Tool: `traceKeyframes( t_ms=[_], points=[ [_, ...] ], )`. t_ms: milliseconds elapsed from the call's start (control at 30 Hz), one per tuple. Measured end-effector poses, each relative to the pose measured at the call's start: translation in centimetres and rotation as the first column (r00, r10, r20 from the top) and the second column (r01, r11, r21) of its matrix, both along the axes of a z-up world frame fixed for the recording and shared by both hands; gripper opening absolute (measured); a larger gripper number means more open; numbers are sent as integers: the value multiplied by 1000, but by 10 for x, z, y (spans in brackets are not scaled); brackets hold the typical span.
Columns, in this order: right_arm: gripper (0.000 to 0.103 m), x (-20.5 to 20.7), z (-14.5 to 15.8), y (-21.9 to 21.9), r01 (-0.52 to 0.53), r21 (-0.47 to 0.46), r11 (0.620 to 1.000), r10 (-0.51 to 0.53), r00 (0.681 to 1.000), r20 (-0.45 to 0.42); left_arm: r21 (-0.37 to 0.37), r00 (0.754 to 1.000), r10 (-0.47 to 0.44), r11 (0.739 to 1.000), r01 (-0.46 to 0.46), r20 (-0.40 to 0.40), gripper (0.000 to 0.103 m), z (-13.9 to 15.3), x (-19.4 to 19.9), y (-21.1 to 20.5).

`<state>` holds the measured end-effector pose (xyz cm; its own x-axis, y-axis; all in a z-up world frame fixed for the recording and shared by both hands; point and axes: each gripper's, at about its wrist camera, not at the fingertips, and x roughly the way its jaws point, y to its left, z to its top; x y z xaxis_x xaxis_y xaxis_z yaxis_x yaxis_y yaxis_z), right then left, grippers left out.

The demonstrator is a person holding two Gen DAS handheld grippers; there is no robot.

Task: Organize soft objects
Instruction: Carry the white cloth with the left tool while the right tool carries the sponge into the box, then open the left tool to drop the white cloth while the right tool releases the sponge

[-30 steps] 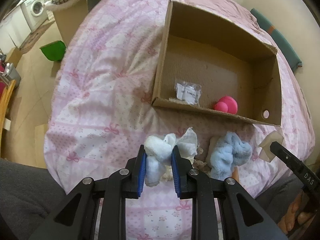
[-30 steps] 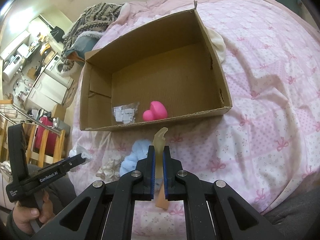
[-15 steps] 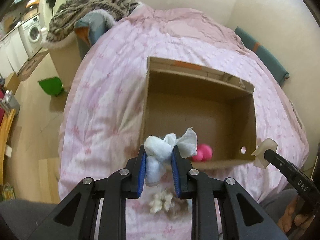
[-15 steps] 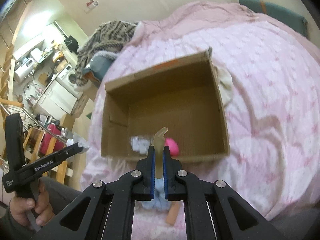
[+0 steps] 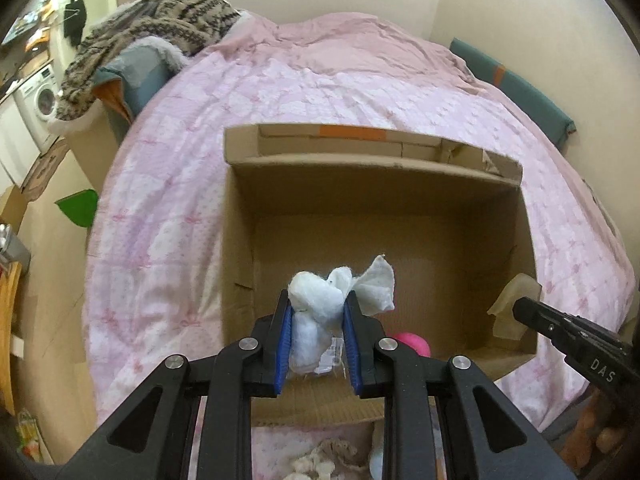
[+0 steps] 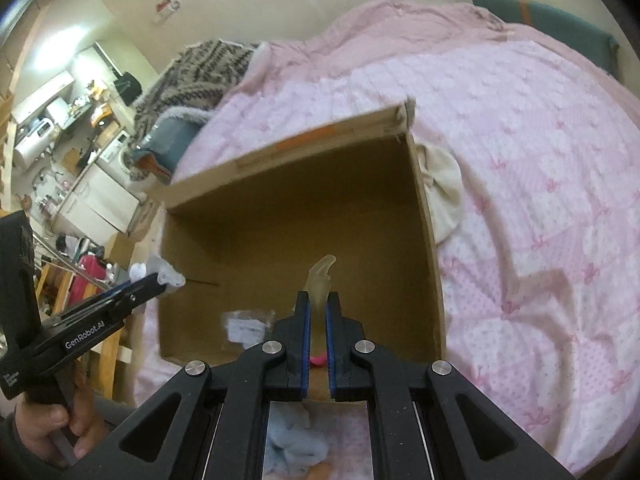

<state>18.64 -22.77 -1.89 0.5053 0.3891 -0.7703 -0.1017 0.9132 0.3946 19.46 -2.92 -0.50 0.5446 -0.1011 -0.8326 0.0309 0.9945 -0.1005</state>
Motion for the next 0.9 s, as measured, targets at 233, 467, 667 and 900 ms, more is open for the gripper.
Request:
traceKeyframes(
  t_ms=[233, 467, 667, 900],
  points=[
    [8, 4, -18, 6, -26, -35, 999, 24, 999, -47, -12, 999, 3, 1000, -3, -42, 21, -21, 1, 1],
    [9, 9, -24, 13, -47, -45, 998, 44, 997, -68, -15, 998, 4, 1000, -5, -69, 22, -30, 1, 0],
    [9, 7, -30, 17, -62, -60, 996, 56, 994, -93, -11, 997, -7, 1000, 6, -77, 22, -33, 0, -6],
    [9, 7, -30, 14, -52, -49, 997, 47, 994, -103, -5, 997, -12, 1000, 12, -79, 22, -34, -1, -6]
  ],
)
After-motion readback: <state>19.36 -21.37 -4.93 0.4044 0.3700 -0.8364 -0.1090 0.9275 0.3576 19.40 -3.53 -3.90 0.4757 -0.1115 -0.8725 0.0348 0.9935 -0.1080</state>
